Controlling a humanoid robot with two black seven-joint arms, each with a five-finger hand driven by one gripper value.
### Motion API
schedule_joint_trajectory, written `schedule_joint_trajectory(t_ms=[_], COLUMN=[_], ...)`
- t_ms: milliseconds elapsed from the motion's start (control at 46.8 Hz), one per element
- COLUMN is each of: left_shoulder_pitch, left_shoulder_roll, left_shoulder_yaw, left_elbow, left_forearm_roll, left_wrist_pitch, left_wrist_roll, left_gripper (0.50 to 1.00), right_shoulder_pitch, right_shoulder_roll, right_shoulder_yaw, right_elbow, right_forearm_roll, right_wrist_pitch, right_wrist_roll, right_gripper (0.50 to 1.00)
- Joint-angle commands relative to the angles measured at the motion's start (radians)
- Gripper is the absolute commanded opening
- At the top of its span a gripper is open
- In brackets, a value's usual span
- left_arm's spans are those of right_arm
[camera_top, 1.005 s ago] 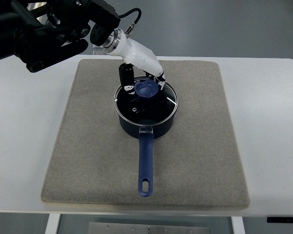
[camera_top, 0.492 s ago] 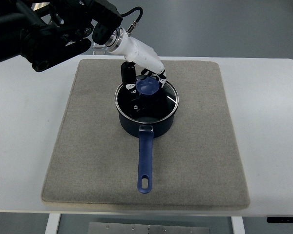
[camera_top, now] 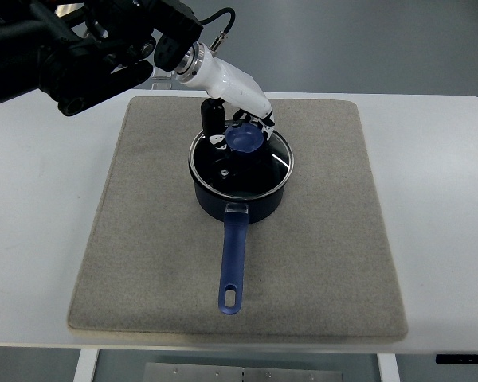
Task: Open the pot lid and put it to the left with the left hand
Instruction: 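Lift the glass lid off the saucepan with the left hand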
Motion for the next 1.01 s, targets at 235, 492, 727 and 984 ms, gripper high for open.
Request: schedule_joint_trajectory(t_ms=[235, 492, 727, 984], left_shoulder_pitch=[-0.006, -0.012, -0.024, -0.023], left_shoulder_roll=[0.000, 0.002, 0.008, 0.047], left_shoulder_yaw=[-0.024, -0.030, -0.047, -0.045], left_elbow=[0.001, 0.001, 0.064, 0.156], left_forearm_roll=[-0.012, -0.030, -0.078, -0.150], left_wrist_pitch=[0.000, 0.000, 0.000, 0.000], left_wrist_roll=[-0.001, -0.001, -0.001, -0.001], left_gripper=[0.523, 0.523, 0.525, 0.533], right_shoulder_pitch=[0.000, 0.000, 0.000, 0.000], right_shoulder_roll=[0.000, 0.000, 0.000, 0.000], right_shoulder_yaw=[0.000, 0.000, 0.000, 0.000], right_elbow=[0.000, 0.000, 0.000, 0.000], right_forearm_roll=[0.000, 0.000, 0.000, -0.002], right_wrist_pitch=[0.000, 0.000, 0.000, 0.000], right_wrist_roll=[0.000, 0.000, 0.000, 0.000], right_gripper=[0.915, 0.915, 0.915, 0.915])
